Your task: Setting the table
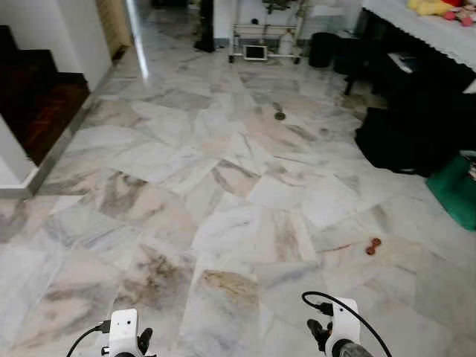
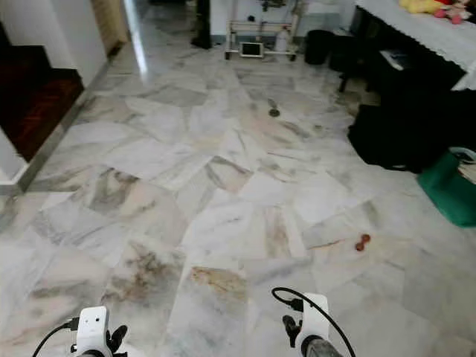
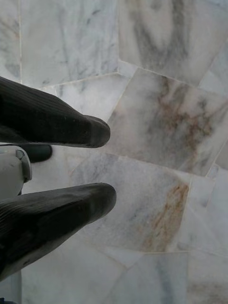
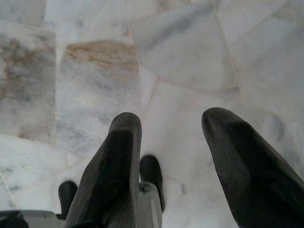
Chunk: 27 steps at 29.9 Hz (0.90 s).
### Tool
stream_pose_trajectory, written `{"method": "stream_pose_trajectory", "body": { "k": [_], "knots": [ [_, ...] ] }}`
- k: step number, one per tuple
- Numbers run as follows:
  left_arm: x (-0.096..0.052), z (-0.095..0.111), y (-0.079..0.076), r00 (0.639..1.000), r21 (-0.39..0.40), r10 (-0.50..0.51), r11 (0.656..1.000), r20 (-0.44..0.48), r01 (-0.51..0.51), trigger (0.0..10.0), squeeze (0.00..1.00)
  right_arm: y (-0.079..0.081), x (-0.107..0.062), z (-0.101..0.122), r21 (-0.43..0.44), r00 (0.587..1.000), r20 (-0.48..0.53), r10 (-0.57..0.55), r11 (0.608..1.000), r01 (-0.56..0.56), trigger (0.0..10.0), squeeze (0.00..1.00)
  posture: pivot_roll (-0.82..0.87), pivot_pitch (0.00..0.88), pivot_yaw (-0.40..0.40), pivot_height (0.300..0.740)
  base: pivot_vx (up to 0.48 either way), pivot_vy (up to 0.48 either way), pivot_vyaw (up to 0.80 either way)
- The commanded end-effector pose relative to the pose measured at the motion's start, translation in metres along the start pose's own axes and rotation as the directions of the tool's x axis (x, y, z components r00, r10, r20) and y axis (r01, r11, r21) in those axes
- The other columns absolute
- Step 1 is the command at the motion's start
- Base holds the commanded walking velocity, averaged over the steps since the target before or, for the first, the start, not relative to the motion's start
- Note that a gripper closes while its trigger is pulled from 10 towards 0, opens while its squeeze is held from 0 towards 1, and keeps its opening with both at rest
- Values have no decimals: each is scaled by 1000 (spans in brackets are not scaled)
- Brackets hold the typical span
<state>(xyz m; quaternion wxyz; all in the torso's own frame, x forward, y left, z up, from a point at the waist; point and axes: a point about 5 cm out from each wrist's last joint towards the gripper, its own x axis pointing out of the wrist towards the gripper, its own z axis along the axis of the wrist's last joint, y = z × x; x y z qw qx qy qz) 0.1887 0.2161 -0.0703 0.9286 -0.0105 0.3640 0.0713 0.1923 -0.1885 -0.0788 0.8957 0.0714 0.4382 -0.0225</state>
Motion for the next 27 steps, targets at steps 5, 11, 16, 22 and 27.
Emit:
{"method": "stream_pose_trajectory", "body": {
  "k": [5,11,16,22,27],
  "knots": [
    [-2,-5,3,1000,-14,7,1000,-18,-7,10000,0,-3,-2,-7,-13,999,-32,-10,1000,9,10000,0,37,0,-25,732,0,0,-721],
    [-1,-3,4,1000,-13,7,1000,-12,-7,10000,0,-8,-4,-14,-16,999,-50,-20,1000,19,10000,0,39,0,-24,732,0,0,-723],
    [0,-1,4,1000,2,6,1000,-14,-6,10000,0,-10,-5,-18,-15,998,-61,-25,1000,24,10000,0,43,0,-26,732,0,0,-720],
    [0,0,5,1000,-6,10,1000,-14,-10,10000,0,-10,-5,-20,-12,997,-66,-28,1000,27,10000,0,42,0,-22,732,0,0,-721],
    [0,0,6,1000,-13,14,1000,-18,-14,10000,0,-12,-6,-22,-8,997,-67,-30,1000,29,10000,0,47,0,-24,732,0,0,-720]
  ]
}}
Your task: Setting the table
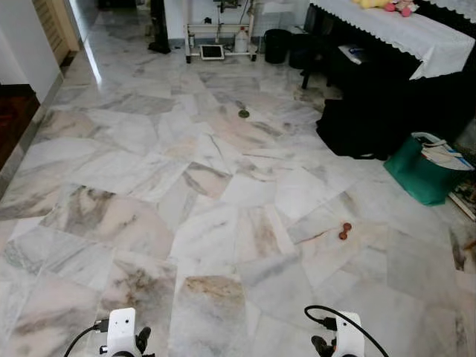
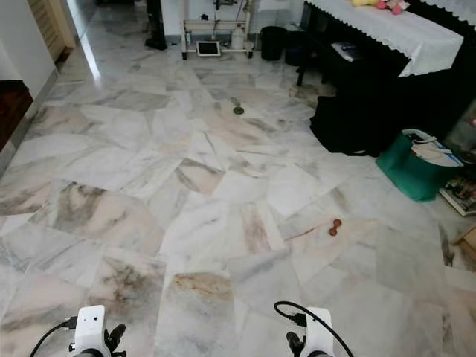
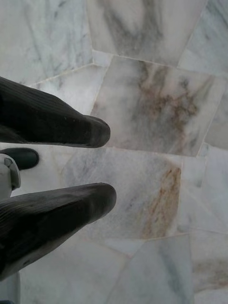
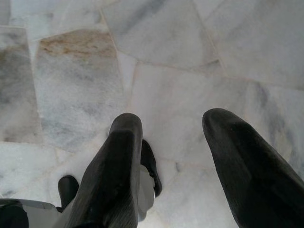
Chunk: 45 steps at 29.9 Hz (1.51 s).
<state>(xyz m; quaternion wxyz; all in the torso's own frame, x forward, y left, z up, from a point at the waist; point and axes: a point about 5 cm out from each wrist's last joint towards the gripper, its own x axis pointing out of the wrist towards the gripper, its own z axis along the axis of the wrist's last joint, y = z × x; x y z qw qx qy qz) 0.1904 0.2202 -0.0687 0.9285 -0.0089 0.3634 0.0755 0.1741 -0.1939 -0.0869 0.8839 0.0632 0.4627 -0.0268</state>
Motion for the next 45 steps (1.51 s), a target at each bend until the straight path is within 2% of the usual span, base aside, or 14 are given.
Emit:
{"method": "stream_pose_trajectory", "body": {
  "k": [1,14,22,29,36,45],
  "knots": [
    [0,-2,2,1000,-12,5,1000,-20,-5,10000,0,-4,-1,-4,3,1000,-14,-11,1000,11,10000,0,47,0,-24,732,0,0,-719],
    [0,-4,-1,999,6,-3,1000,-33,3,10000,0,-8,-2,-1,-6,1000,-5,-7,1000,7,10000,0,50,0,-28,732,0,0,-719],
    [0,-5,-1,999,-15,2,1000,-42,-3,10000,0,1,0,-3,-10,1000,-16,-1,1000,1,10000,0,52,0,-30,732,0,104,-721],
    [0,-5,-3,999,-3,-5,1000,-41,5,10000,0,1,1,0,-13,1000,-12,2,1000,-2,10000,0,54,0,-35,732,0,191,-721],
    [0,-5,-4,999,-7,-7,1000,-41,7,10000,0,-8,0,5,-13,1000,-3,-9,1000,9,10000,0,52,0,-34,732,0,292,-725],
    [1,-3,-6,999,7,-14,1000,-35,15,10000,0,-14,-2,5,-11,1000,-4,-15,1000,15,10000,0,51,0,-29,732,0,0,-719]
  ]
}}
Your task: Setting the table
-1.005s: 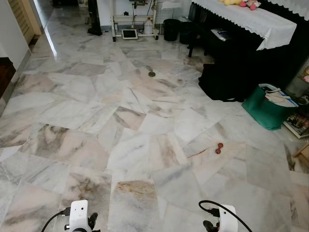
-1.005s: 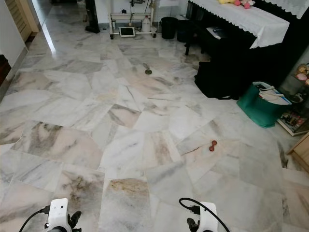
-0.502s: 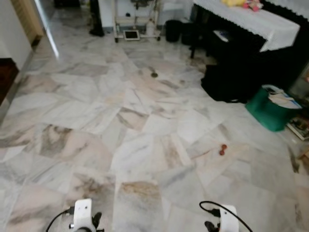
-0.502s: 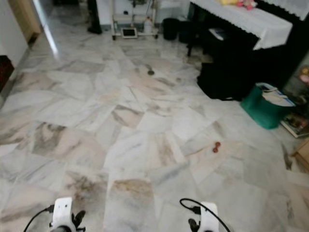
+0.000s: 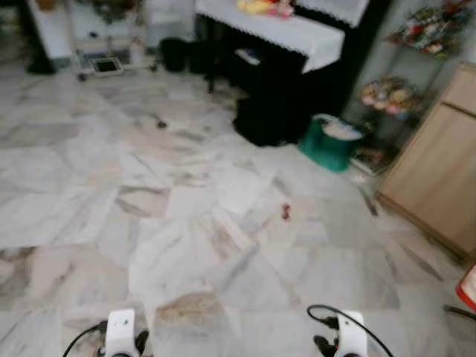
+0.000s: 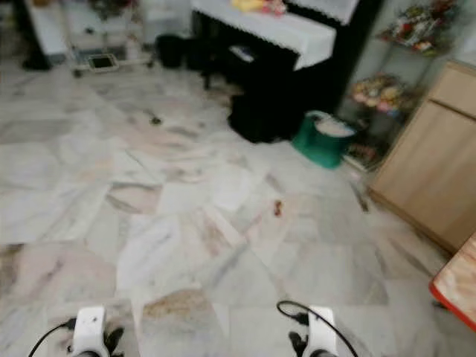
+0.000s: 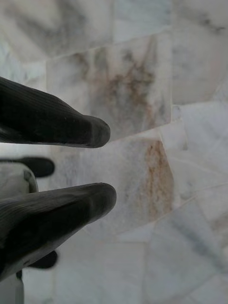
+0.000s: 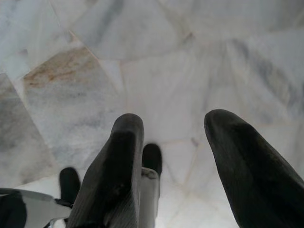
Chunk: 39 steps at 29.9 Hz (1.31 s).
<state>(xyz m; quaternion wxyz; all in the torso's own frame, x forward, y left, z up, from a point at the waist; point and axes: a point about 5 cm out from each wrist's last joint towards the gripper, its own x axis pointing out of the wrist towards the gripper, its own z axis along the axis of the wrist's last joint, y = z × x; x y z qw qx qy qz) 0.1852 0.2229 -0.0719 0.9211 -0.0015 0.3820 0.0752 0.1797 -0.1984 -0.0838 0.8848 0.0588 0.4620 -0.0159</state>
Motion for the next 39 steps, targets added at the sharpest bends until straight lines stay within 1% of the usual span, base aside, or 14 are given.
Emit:
{"method": "stream_pose_trajectory", "body": {
  "k": [1,7,8,10,14,18,22,26,27,31,35,39],
  "knots": [
    [2,3,-9,1000,-9,-21,1000,4,21,10000,0,-11,-3,-3,7,1000,-5,-30,1000,30,10000,0,51,0,-29,732,0,0,-719],
    [2,5,-10,1000,4,-27,1000,14,27,10000,0,0,-1,-7,7,1000,-15,-16,1000,16,10000,0,54,0,-28,732,0,0,-719],
    [2,5,-11,999,9,-32,999,14,32,10000,0,5,0,-6,6,1000,-14,-9,1000,9,10000,0,54,0,-28,732,0,0,-719],
    [2,5,-11,999,11,-33,999,15,33,10000,0,7,1,-5,6,1000,-13,-7,1000,7,10000,0,53,0,-26,732,0,0,-719],
    [2,5,-11,999,8,-33,999,16,33,10000,0,17,3,-2,4,1000,-6,4,1000,-4,10000,0,51,0,-25,732,0,0,-720],
    [2,5,-11,999,6,-26,1000,19,26,10000,0,21,4,-2,1,1000,-6,8,1000,-8,10000,0,50,0,-26,732,0,0,-723],
    [2,5,-10,1000,5,-25,1000,19,25,10000,0,21,4,-2,-1,1000,-7,8,1000,-8,10000,0,47,0,-24,732,0,0,-719],
    [2,5,-10,1000,2,-24,1000,18,24,10000,0,8,1,-5,-3,1000,-11,-6,1000,6,10000,0,45,0,-23,732,0,0,-719],
    [2,5,-10,1000,1,-24,1000,18,24,10000,0,1,-1,-6,-3,1000,-12,-12,1000,12,10000,0,46,0,-24,732,0,0,-725],
    [2,4,-10,1000,2,-25,1000,18,25,10000,0,-11,-4,-7,-3,1000,-15,-24,1000,24,10000,0,45,0,-24,732,0,0,-720],
    [2,4,-11,1000,5,-26,1000,16,26,10000,0,-16,-5,-7,-4,999,-16,-29,1000,29,10000,0,45,0,-25,732,0,0,-720],
    [1,3,-12,999,7,-29,1000,14,29,10000,0,-14,-4,-8,-10,999,-18,-28,1000,28,10000,0,47,0,-28,732,0,0,-723]
  ]
}}
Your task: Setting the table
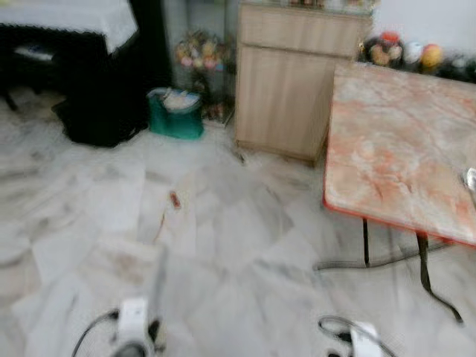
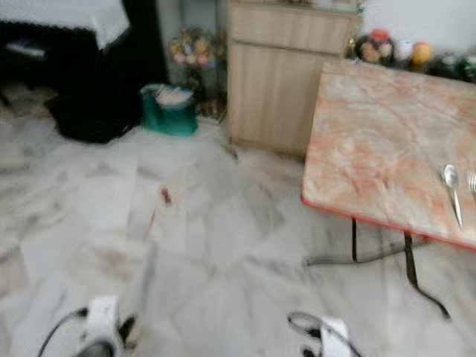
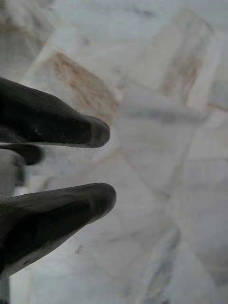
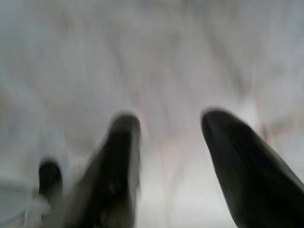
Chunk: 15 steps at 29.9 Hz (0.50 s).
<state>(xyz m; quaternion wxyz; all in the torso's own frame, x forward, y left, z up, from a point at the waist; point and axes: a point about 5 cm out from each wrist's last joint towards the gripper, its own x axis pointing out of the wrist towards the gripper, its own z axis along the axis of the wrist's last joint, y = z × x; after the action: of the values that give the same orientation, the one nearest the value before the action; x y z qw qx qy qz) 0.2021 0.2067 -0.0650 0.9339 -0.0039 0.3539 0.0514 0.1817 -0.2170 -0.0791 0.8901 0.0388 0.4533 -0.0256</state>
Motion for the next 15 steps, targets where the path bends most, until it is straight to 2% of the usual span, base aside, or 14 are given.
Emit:
{"method": "stream_pose_trajectory", "body": {
  "k": [1,5,7,15],
  "knots": [
    [-4,-13,6,999,-3,18,1000,-47,-18,10000,0,6,-1,-14,15,999,-40,9,1000,-9,10000,0,47,0,-28,732,0,0,-719],
    [-4,-13,5,999,-10,21,1000,-44,-22,10000,0,23,2,-12,2,999,-39,27,1000,-27,10000,0,47,0,-30,732,0,0,-720],
    [-4,-12,5,999,-15,24,1000,-43,-24,10000,0,31,4,-10,0,999,-27,33,999,-33,10000,0,47,0,-30,732,0,0,0],
    [-4,-12,6,999,-24,29,999,-40,-30,10000,0,48,6,-6,6,999,-21,41,999,-41,10000,0,50,0,-33,732,0,0,0]
  ]
}}
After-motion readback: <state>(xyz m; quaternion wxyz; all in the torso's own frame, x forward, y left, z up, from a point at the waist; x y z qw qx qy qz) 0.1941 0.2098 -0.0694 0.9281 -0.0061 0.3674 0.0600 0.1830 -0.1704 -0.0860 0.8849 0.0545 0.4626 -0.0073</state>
